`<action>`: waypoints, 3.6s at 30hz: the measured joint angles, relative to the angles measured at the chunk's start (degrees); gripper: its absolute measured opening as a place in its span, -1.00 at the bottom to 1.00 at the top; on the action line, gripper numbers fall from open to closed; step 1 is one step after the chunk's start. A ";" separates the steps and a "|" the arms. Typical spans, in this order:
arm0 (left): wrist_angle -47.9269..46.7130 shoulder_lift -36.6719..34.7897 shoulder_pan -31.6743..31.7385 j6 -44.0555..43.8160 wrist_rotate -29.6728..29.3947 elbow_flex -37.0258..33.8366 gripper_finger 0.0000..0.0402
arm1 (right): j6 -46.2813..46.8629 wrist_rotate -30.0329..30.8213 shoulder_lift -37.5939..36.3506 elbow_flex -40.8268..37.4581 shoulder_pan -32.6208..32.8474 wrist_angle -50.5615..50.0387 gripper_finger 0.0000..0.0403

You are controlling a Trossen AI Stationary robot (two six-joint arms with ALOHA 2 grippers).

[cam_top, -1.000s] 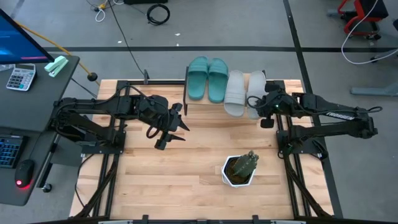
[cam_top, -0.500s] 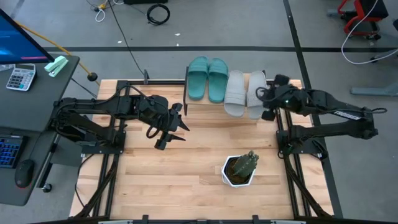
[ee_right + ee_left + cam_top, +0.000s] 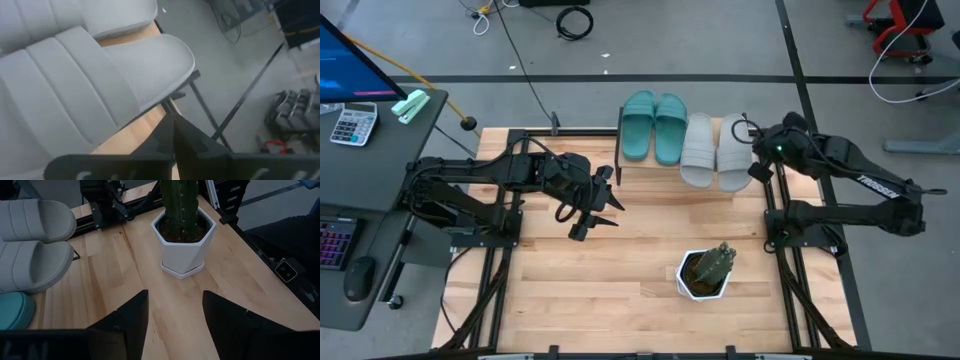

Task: Pick and place slides into the shelf
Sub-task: Put the gray slides on the shelf

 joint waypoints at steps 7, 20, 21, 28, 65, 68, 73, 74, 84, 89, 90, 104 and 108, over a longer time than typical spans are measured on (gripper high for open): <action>0.00 0.00 -0.02 -0.37 0.00 0.00 -0.04 | -0.49 -6.27 0.67 0.00 -6.59 -0.02 -0.98; 0.00 0.00 -0.02 -0.40 0.00 0.00 -0.02 | -3.48 -16.50 3.34 -9.69 -10.80 8.56 -0.99; 0.00 0.00 -0.02 -0.39 0.00 0.00 -0.03 | -3.52 -17.50 3.28 -10.03 -10.80 9.46 -0.99; -0.10 0.00 -0.02 -0.39 0.00 0.00 -0.03 | -3.67 -25.90 1.64 -9.97 -12.34 12.09 -1.00; 2.71 7.14 0.17 1.11 -4.05 0.09 -0.11 | -6.51 -40.49 -3.19 1.98 -15.62 9.86 -0.85; 2.59 10.18 0.17 1.09 -8.96 0.05 -0.14 | -5.99 -43.94 -3.18 4.95 -13.57 9.87 -0.85; 2.72 13.00 0.02 2.16 -17.14 0.02 -0.21 | -7.60 -48.36 -3.21 9.30 -7.46 9.83 -0.89; 2.61 13.00 -0.09 2.63 -17.99 0.02 -0.24 | -8.51 -49.58 -3.28 9.91 -6.00 9.42 -0.91; 6.54 12.25 -0.16 6.08 -16.43 0.02 -0.85 | -3.43 -39.74 -11.58 6.68 5.85 1.46 -0.98; 6.78 12.24 0.17 4.83 -14.97 0.02 -0.95 | 0.39 -35.46 -17.26 2.67 7.23 -0.48 -0.99; 7.07 12.24 0.17 4.30 -14.97 0.02 -0.94 | 1.00 -35.47 -18.36 1.91 7.23 -0.87 -0.99; 27.36 11.07 4.54 2.82 -12.54 -8.51 -0.97 | 6.64 -34.85 -33.42 -4.95 7.16 -4.41 -1.00; 42.03 8.23 7.50 -0.33 -11.14 -19.16 -0.94 | 7.73 -34.56 -35.17 -5.60 7.14 -4.51 -1.00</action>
